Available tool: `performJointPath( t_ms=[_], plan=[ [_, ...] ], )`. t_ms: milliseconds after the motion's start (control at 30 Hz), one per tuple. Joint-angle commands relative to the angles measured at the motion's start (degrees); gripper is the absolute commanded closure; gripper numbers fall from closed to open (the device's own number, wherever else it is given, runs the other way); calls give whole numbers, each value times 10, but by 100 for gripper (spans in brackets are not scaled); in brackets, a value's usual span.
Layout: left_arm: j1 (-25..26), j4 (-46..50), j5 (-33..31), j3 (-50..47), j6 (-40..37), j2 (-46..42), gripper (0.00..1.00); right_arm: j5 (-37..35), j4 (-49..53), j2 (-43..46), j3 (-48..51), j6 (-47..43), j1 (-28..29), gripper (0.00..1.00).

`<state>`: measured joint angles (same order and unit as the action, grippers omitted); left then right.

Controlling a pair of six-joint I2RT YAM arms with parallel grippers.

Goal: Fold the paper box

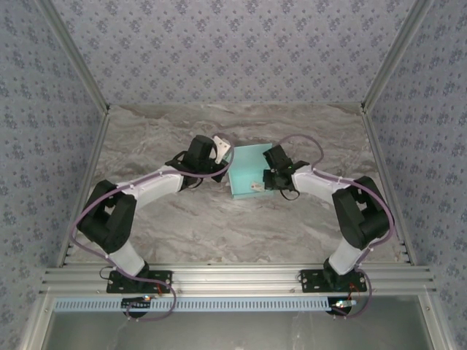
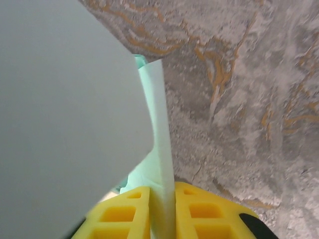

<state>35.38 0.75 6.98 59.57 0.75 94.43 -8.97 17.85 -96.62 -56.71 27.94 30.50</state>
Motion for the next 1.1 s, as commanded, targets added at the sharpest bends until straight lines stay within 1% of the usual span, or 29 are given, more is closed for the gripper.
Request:
performJointPath(
  t_ms=[0,167,333,400,500,567,667,767,933,1067],
  plan=[
    [18,6,25,-7,16,-21,100,-80,85,-40,7,-11,23,83],
    [18,7,16,-14,14,-26,100,-16,30,-19,22,-16,15,75],
    [18,4,13,-19,11,-28,100,48,-29,8,44,-24,-10,74],
    [18,4,13,-19,10,-28,100,91,-68,19,64,-37,-23,70],
    [17,4,12,-19,10,-28,100,132,-116,36,94,-35,-41,69],
    [18,3,12,-20,10,-28,100,136,-128,41,103,-44,-43,68],
    [18,2,11,-20,11,-27,100,143,-140,38,110,-60,-46,65],
    [17,2,13,-20,10,-28,100,158,-160,35,119,-71,-48,64],
    [18,5,16,-19,9,-27,100,147,-151,26,110,-89,-47,72],
    [18,5,19,-20,10,-27,100,100,-105,17,86,-98,-45,81]
  ],
)
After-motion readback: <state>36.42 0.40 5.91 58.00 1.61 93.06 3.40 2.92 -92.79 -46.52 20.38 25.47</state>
